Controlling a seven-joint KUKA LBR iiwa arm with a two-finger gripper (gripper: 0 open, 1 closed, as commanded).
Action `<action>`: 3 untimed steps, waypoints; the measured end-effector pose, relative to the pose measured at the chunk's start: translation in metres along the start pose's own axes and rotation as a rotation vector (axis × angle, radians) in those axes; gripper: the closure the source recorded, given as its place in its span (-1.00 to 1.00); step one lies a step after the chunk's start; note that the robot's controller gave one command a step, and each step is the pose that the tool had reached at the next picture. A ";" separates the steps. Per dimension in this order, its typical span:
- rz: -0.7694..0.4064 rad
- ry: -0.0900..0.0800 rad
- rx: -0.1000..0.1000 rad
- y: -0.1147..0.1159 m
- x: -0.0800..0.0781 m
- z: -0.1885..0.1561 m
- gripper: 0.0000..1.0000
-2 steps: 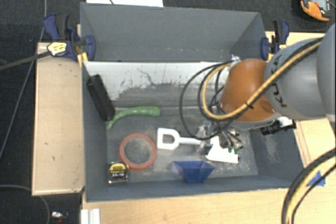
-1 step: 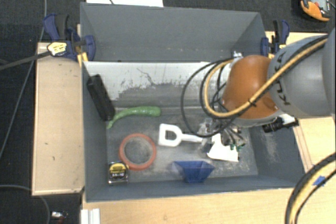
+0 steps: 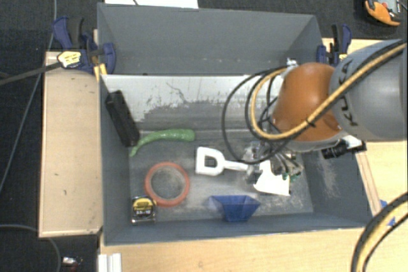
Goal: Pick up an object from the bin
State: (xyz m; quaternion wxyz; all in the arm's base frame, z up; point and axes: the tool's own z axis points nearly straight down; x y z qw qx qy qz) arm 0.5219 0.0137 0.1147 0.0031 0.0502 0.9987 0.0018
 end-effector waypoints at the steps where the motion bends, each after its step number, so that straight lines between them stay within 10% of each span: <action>1: 0.000 -0.005 -0.001 0.000 -0.001 -0.016 1.00; 3: -0.002 -0.004 -0.001 0.000 -0.002 -0.078 1.00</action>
Offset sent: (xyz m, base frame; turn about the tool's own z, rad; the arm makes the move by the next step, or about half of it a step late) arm 0.0010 0.0000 0.0768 -0.0002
